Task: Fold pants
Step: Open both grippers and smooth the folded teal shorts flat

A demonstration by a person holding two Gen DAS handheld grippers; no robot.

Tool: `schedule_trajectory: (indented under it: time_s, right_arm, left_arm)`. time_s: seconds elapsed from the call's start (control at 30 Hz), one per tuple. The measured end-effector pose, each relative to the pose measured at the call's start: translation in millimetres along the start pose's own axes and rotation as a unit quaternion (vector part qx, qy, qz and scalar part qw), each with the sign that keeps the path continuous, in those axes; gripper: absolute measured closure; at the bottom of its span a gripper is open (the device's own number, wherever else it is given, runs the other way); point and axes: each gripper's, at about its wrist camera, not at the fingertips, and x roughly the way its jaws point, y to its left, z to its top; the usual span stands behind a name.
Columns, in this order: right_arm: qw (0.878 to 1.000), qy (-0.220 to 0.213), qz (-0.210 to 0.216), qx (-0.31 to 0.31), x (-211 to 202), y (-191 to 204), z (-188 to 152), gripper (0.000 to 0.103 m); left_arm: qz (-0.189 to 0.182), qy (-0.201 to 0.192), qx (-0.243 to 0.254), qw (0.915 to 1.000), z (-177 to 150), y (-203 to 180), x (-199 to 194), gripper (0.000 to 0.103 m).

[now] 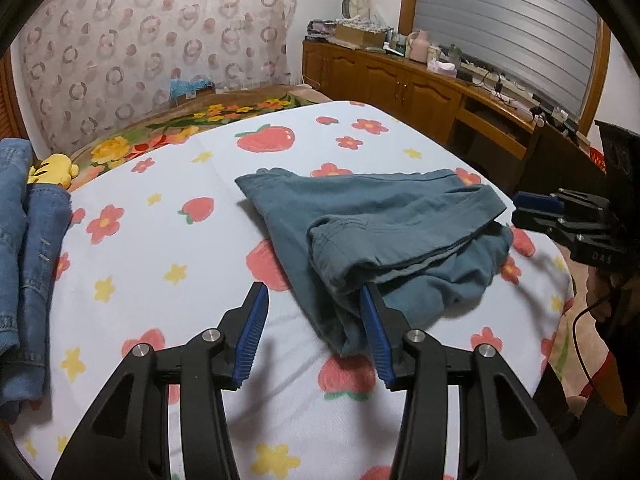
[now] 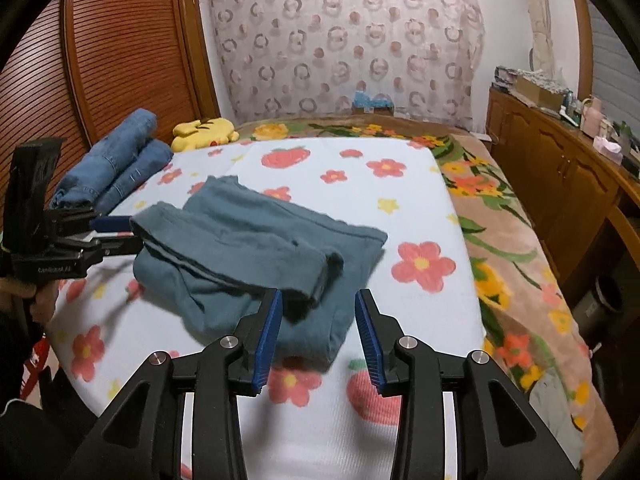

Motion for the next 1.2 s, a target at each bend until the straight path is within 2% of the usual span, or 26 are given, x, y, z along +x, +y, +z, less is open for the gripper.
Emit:
schedule_trajectory:
  time_s: [0.1, 0.37, 0.53, 0.67, 0.8, 0.93, 1.1, 1.17, 1.2]
  right_arm:
    - [1.000, 0.011, -0.006, -0.011, 5, 3, 4, 0.064]
    - [0.998, 0.026, -0.009, -0.054, 19, 8, 23, 0.064]
    - [0.998, 0.016, -0.018, -0.063, 26, 4, 40, 0.064]
    - [0.999, -0.004, -0.041, -0.033, 28, -10, 56, 0.064]
    - [0.999, -0.013, -0.035, -0.012, 24, -17, 59, 0.064]
    - [1.000, -0.014, -0.024, -0.007, 16, -15, 48, 0.064]
    - [1.000, 0.001, 0.003, -0.017, 17, -17, 39, 0.064]
    - [0.999, 0.010, 0.012, -0.029, 19, -14, 37, 0.064]
    - [0.999, 0.014, 0.017, -0.037, 21, -13, 37, 0.064]
  left_arm:
    - [-0.005, 0.006, 0.005, 1.0000, 5, -2, 8, 0.054]
    - [0.013, 0.018, 0.009, 0.9997, 26, 1, 26, 0.054]
    - [0.021, 0.019, 0.004, 0.9996, 39, 7, 36, 0.054]
    - [0.030, 0.009, -0.013, 0.9994, 46, 15, 42, 0.054]
    - [0.025, 0.012, -0.020, 0.9994, 46, 18, 47, 0.054]
    - [0.025, 0.011, -0.018, 0.9995, 47, 18, 48, 0.054]
    - [0.021, 0.007, -0.018, 0.9996, 45, 17, 50, 0.055]
    - [0.015, 0.002, -0.020, 0.9997, 45, 16, 50, 0.058]
    - [0.011, 0.000, -0.019, 0.9998, 45, 15, 50, 0.064]
